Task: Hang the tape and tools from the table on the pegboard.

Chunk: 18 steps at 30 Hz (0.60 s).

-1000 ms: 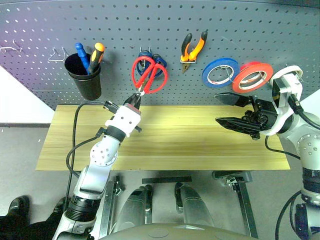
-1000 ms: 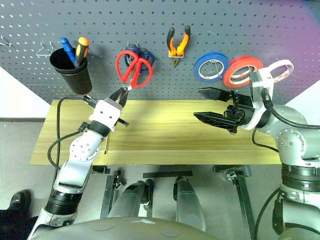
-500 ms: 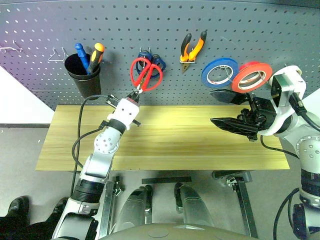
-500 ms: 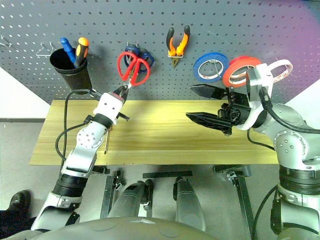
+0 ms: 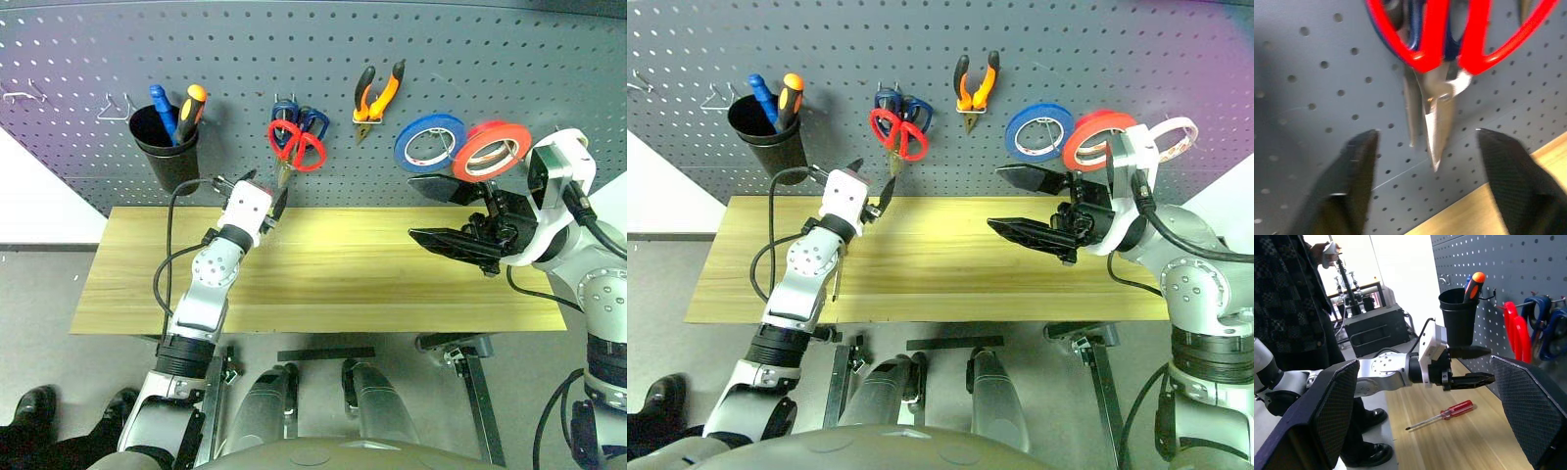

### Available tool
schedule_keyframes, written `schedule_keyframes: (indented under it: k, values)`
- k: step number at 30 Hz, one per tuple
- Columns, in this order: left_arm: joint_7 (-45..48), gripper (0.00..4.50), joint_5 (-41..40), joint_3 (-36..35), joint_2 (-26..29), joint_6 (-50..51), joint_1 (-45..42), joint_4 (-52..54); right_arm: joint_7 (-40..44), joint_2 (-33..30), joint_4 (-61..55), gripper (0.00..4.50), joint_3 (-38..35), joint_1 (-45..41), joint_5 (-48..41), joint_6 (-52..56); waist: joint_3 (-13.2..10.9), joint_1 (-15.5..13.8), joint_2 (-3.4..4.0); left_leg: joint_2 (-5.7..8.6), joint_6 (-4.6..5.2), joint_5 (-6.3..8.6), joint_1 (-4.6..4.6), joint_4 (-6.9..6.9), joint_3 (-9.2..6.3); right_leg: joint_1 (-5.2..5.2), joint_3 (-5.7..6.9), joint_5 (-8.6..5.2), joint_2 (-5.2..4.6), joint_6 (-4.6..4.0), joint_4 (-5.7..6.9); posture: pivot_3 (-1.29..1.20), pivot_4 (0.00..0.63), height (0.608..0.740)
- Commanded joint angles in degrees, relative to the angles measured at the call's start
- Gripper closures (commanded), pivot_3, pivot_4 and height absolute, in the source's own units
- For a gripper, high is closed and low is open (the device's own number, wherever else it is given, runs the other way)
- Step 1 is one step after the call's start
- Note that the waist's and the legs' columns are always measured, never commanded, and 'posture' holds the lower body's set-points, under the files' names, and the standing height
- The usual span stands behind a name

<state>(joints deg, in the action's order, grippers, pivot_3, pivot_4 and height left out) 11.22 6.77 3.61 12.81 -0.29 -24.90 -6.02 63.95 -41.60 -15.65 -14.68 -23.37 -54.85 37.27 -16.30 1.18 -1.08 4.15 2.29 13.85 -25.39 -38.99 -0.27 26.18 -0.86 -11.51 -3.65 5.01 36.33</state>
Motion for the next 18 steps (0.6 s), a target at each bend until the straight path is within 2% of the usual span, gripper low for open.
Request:
schedule_keyframes:
  k: [1, 12, 15, 18]
  values:
    - [1.06, 0.04, -0.86, -0.08, 0.34, 0.02, 2.31, 3.79, 0.39, -0.28, -1.42, 0.00, -0.83, -0.12, -0.63, -0.71, 0.03, -0.01, 0.00, 0.00, 0.00, 0.00, 0.00, 0.00, 0.00, 0.00, 0.00, 0.00, 0.00, 0.00, 0.00, -0.12, 0.226, 0.740]
    - [3.47, 0.04, -1.53, -0.89, 2.52, 3.92, 9.98, 12.58, 2.21, 0.14, -1.13, 0.00, 0.68, 0.30, 1.78, -3.38, 0.18, -0.07, 0.03, 0.00, 0.00, 0.01, 0.00, 0.00, 0.00, -0.01, 0.00, 0.00, 0.00, 0.00, -0.01, -0.11, 0.218, 0.740]
    - [5.10, 0.04, -1.82, -0.53, 3.67, 5.27, 12.60, 15.26, 1.77, 1.72, 0.08, 0.00, 0.74, 0.69, 4.69, -7.41, 0.46, -0.03, 0.07, 0.00, -0.01, 0.01, 0.00, 0.01, -0.01, 0.00, 0.00, 0.00, 0.00, -0.01, -0.01, -0.10, 0.220, 0.740]
    - [6.21, 0.04, -2.27, -0.90, 4.52, 6.53, 14.17, 16.86, 3.99, 0.47, 1.56, 0.00, 1.75, 1.42, 6.36, -7.80, 0.57, -0.03, 0.12, 0.00, 0.01, 0.02, 0.00, 0.01, 0.00, -0.01, -0.01, 0.00, 0.00, -0.01, -0.02, -0.10, 0.222, 0.740]
